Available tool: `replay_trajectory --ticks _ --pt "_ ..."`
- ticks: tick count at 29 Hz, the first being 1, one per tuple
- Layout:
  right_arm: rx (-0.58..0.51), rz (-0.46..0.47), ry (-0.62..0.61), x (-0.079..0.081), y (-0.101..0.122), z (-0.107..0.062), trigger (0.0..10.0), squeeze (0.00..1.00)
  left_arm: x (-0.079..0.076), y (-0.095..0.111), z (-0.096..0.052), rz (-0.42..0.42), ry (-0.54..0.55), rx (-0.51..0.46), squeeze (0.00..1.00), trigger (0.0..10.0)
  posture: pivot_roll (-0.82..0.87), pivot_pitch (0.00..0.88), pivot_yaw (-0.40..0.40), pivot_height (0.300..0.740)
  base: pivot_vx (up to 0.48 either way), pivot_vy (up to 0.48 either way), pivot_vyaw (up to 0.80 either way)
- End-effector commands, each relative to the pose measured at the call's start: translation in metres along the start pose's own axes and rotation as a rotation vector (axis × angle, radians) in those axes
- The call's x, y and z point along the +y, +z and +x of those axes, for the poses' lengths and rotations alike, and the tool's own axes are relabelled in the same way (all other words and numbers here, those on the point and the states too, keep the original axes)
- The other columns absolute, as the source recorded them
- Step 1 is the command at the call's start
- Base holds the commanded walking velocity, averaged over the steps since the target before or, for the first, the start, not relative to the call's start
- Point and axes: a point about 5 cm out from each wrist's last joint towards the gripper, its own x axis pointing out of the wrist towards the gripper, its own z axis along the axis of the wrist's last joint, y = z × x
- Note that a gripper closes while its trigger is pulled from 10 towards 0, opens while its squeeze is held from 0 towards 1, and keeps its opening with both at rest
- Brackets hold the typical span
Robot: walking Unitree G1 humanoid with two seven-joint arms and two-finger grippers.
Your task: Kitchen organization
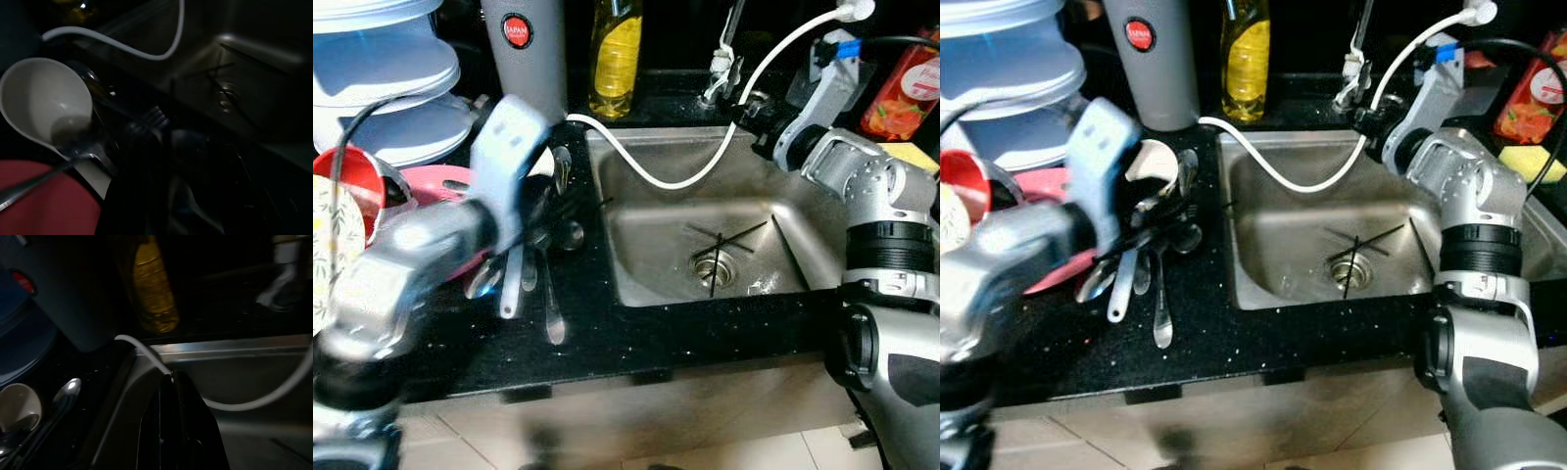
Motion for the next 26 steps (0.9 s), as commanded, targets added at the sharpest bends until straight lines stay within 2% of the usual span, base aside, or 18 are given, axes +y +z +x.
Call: replay_trajectory --ticks 1,6,9,13,14,15,16,17,19,20,21,22,26 --pt "-0.003 -0.003 0.009 0.003 0.000 0.003 10.0 0.00 -0.006 0.001 -0.006 0.028 -0.055 0.010 0.00 10.0 0.20 0.000 -0.051 0.740 0.000 0.000 0.00" --pt "0.004 0.002 0.028 0.007 -0.003 0.007 10.0 0.00 0.003 -0.012 -0.010 0.048 -0.022 0.085 0.00 10.0 0.22 0.000 -0.059 0.740 0.000 0.000 0.00" --pt "0.005 -0.001 0.035 0.008 -0.003 0.007 10.0 0.00 0.012 -0.030 -0.004 0.064 0.018 0.181 0.00 10.0 0.20 0.000 -0.055 0.740 0.000 0.000 0.00" --pt "0.002 -0.002 0.031 0.007 -0.001 0.005 10.0 0.00 0.015 -0.037 -0.004 0.061 0.032 0.220 0.00 10.0 0.20 0.000 -0.052 0.740 0.000 0.000 0.00" --pt "0.000 -0.003 0.024 0.005 -0.001 0.003 10.0 0.00 0.014 -0.040 -0.004 0.046 0.017 0.230 0.00 8.9 0.19 0.000 -0.048 0.740 0.000 0.000 0.00" --pt "0.000 -0.003 0.024 0.005 -0.001 0.003 10.0 0.00 0.014 -0.040 -0.004 0.046 0.017 0.230 0.00 8.9 0.19 0.000 -0.048 0.740 0.000 0.000 0.00" --pt "0.000 -0.004 0.022 0.004 -0.001 0.003 10.0 0.00 0.013 -0.041 -0.004 0.040 0.007 0.230 0.00 8.4 0.19 0.000 -0.048 0.740 0.000 0.000 0.00" --pt "0.000 -0.004 0.018 0.003 0.000 0.002 10.0 0.00 0.012 -0.044 -0.004 0.035 -0.004 0.239 0.00 2.9 0.18 0.000 -0.045 0.740 0.000 0.000 0.00" --pt "0.000 -0.004 0.018 0.003 0.000 0.002 10.0 0.00 0.012 -0.044 -0.004 0.035 -0.004 0.239 0.00 2.9 0.18 0.000 -0.045 0.740 0.000 0.000 0.00" --pt "-0.001 -0.004 0.015 0.002 0.000 0.001 10.0 0.00 0.012 -0.046 -0.004 0.034 -0.008 0.246 0.00 1.8 0.18 0.000 -0.044 0.740 0.000 0.000 0.00" --pt "-0.001 -0.004 0.015 0.002 0.000 0.001 10.0 0.00 0.012 -0.046 -0.004 0.034 -0.008 0.246 0.00 1.8 0.18 0.000 -0.044 0.740 0.000 0.000 0.00" --pt "-0.002 -0.005 0.013 0.002 0.000 0.001 10.0 0.00 0.012 -0.045 -0.003 0.037 -0.008 0.235 0.00 0.0 0.18 0.000 -0.045 0.740 0.000 0.000 0.00" --pt "-0.004 -0.006 0.013 0.002 0.001 0.001 10.0 0.00 0.013 -0.036 -0.001 0.048 0.002 0.182 0.00 0.0 0.18 0.000 -0.050 0.740 0.000 0.000 0.00"
